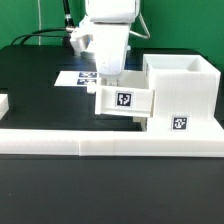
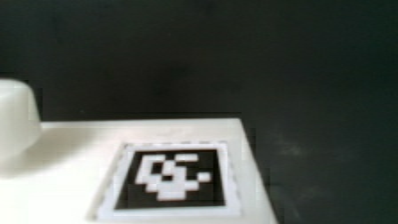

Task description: Assemble drawer

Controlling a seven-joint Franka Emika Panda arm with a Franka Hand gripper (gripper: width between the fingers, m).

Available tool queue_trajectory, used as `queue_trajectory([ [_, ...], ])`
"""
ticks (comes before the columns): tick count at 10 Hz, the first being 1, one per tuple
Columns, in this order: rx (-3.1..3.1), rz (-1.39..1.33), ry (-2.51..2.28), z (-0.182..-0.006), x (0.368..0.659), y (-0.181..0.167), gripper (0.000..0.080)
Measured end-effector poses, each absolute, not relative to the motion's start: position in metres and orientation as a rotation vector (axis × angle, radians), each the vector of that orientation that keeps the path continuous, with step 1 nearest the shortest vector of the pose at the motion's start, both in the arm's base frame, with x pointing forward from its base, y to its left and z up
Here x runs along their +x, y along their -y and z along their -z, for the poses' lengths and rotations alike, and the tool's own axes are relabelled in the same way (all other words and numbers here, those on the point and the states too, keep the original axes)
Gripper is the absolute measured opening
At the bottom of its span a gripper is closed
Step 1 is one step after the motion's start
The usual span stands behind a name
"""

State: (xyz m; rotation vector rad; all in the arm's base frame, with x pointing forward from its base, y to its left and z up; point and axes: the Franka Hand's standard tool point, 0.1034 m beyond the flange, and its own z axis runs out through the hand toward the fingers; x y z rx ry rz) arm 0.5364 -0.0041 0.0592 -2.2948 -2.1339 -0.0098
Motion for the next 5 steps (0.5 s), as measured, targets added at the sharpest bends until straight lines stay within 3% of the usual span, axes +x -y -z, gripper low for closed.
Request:
queue_trajectory([
  [5, -2.267, -0.004, 2.152, -0.0543, 0.5344, 0.0037, 0.0042],
])
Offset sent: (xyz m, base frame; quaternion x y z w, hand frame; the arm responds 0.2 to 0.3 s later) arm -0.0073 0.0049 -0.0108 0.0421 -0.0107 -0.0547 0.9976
